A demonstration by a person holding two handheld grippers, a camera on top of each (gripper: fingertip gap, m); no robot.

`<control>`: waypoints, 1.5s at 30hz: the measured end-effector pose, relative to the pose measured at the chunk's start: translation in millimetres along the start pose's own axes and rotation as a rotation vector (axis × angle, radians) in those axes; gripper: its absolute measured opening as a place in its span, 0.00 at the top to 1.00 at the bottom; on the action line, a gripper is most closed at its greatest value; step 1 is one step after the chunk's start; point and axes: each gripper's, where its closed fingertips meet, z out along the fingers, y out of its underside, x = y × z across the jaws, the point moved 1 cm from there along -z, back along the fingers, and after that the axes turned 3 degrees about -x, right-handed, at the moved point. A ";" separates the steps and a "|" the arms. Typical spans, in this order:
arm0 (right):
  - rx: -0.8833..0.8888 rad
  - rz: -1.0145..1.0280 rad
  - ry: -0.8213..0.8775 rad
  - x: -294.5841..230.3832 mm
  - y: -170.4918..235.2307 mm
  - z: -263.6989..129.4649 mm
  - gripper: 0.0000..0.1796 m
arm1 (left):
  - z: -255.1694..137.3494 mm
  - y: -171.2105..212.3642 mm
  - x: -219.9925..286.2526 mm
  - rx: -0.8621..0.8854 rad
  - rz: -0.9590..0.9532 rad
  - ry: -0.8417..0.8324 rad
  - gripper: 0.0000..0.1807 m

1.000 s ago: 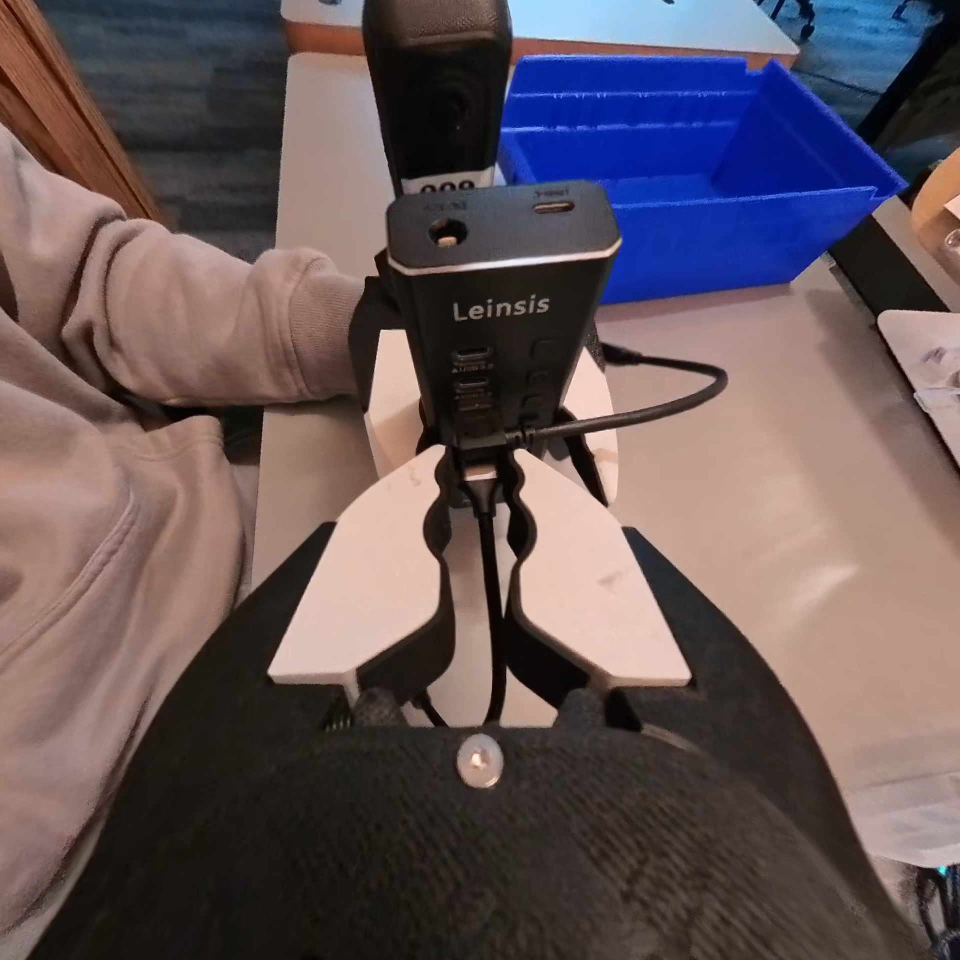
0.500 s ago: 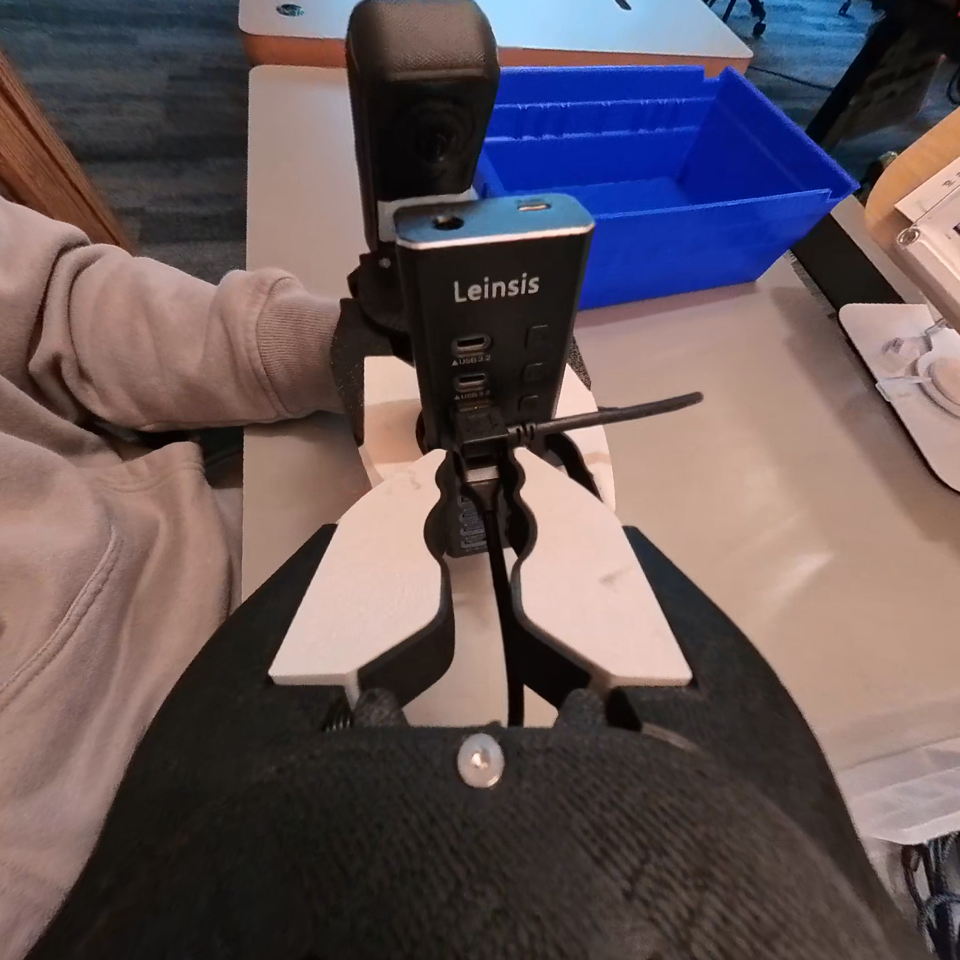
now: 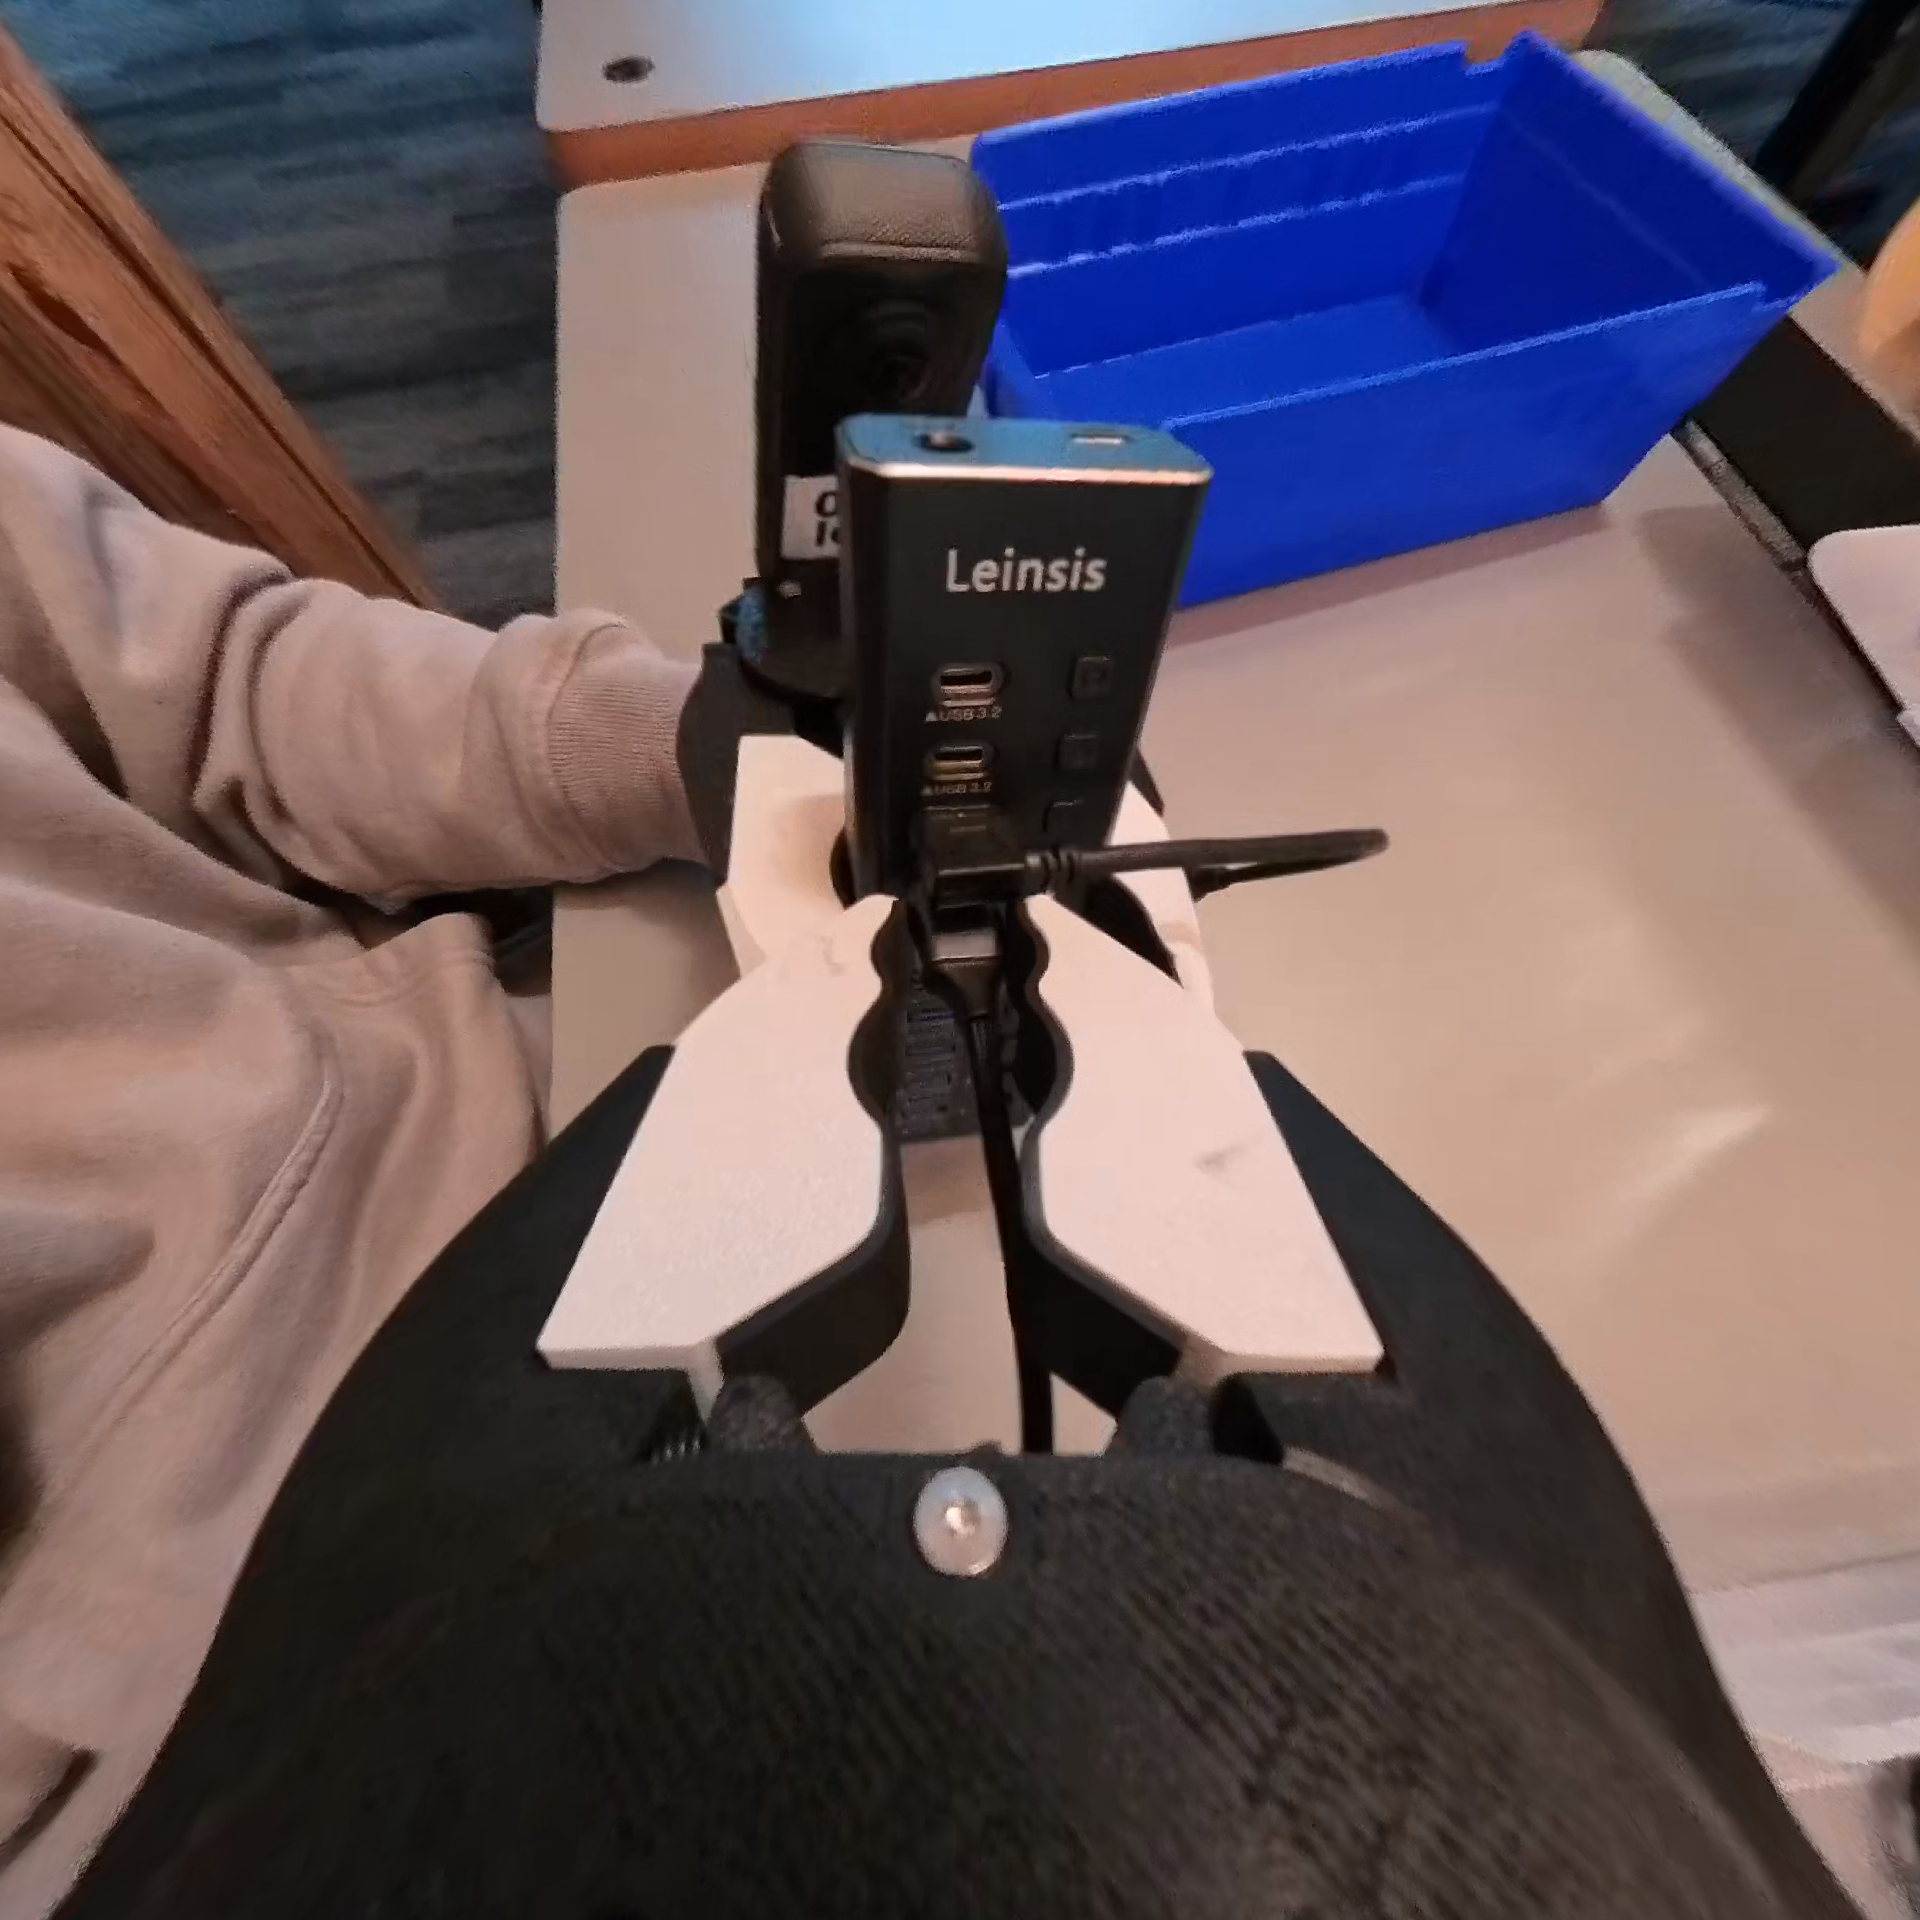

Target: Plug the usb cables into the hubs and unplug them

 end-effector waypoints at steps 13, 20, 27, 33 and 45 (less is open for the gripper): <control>-0.066 -0.008 -0.078 -1.2 19.0 -7.5 0.91 | -3.8 -2.0 5.0 -0.017 0.043 0.043 0.60; 0.021 0.079 0.054 27.2 38.2 -63.5 0.99 | -47.4 -27.1 -21.6 0.122 -0.019 -0.003 0.59; -0.014 0.140 0.269 66.7 72.9 -75.6 1.00 | -67.8 -37.6 -34.6 0.129 0.068 -0.120 0.60; -0.350 0.540 0.430 59.5 170.2 -63.6 0.76 | -62.5 -24.6 -38.6 0.074 0.066 -0.121 0.60; -0.510 0.424 0.531 74.2 212.2 -40.1 0.98 | -54.0 -18.2 -34.4 0.048 0.069 -0.094 0.60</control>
